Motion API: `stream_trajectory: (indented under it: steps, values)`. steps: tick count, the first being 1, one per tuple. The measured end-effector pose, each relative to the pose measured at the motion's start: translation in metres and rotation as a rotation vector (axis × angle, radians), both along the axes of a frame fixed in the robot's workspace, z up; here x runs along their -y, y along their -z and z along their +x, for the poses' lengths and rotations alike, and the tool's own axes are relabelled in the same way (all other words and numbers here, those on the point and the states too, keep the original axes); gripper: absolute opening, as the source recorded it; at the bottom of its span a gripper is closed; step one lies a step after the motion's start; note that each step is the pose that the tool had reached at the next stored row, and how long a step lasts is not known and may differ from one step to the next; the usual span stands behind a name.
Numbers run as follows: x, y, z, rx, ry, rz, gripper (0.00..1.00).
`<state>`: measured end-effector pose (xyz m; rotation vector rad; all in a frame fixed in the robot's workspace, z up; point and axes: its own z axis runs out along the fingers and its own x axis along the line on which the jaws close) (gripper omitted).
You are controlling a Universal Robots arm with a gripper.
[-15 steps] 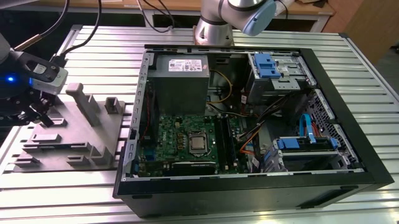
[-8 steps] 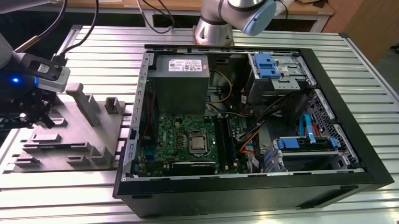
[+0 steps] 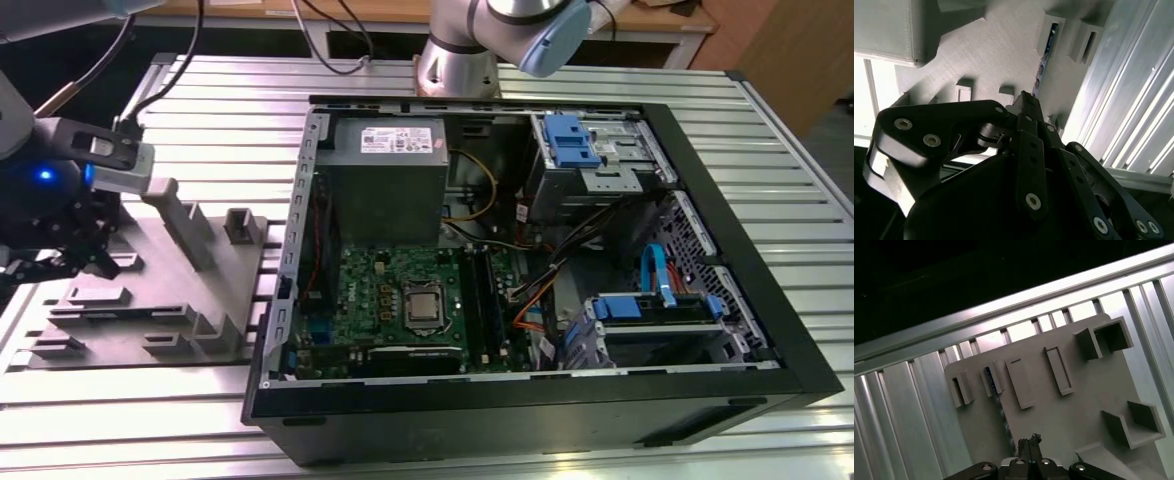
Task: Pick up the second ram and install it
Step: 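Pick up the second ram and move it above second insertion slot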
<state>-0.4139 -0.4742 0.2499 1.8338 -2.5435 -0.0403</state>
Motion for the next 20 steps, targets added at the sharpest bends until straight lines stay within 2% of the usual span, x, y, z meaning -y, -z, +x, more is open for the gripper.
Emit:
stream_trajectory:
  steps: [15,16,20]
  values:
    - [0.0002,0.0123,0.0,0.0016,-0.23,-0.0003,0.1]
    - [0.0002,0.0126,0.0,0.0066,-0.238,-0.0009,0.1]
    - [0.001,0.0139,-0.002,0.0389,-0.242,-0.0047,0.1]
